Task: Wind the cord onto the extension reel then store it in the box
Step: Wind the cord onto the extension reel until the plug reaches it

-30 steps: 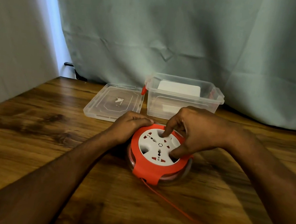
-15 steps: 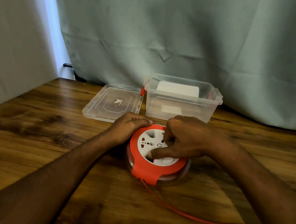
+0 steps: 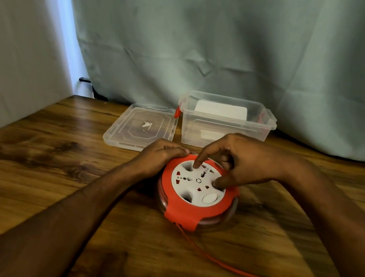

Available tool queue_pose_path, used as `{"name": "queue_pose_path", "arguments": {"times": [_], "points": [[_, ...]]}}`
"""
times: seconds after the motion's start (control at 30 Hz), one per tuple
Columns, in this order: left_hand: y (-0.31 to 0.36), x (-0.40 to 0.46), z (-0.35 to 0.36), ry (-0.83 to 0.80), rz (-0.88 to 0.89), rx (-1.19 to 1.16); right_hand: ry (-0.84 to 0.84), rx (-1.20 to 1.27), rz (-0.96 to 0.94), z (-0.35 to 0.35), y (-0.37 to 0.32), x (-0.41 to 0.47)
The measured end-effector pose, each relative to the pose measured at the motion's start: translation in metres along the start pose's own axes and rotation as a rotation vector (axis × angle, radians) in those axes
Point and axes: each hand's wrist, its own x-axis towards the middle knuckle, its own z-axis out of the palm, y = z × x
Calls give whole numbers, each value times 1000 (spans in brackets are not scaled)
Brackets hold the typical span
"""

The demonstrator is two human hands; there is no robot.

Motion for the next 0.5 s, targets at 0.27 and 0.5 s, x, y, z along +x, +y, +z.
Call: {"name": "queue_pose_path", "arguments": {"times": [0.27, 0.5], "points": [[2, -1, -1, -56, -24, -25, -72, -43, 22, 5, -10, -3], [0, 0, 0, -18, -14, -42, 18, -122, 57, 8, -17, -2]]}}
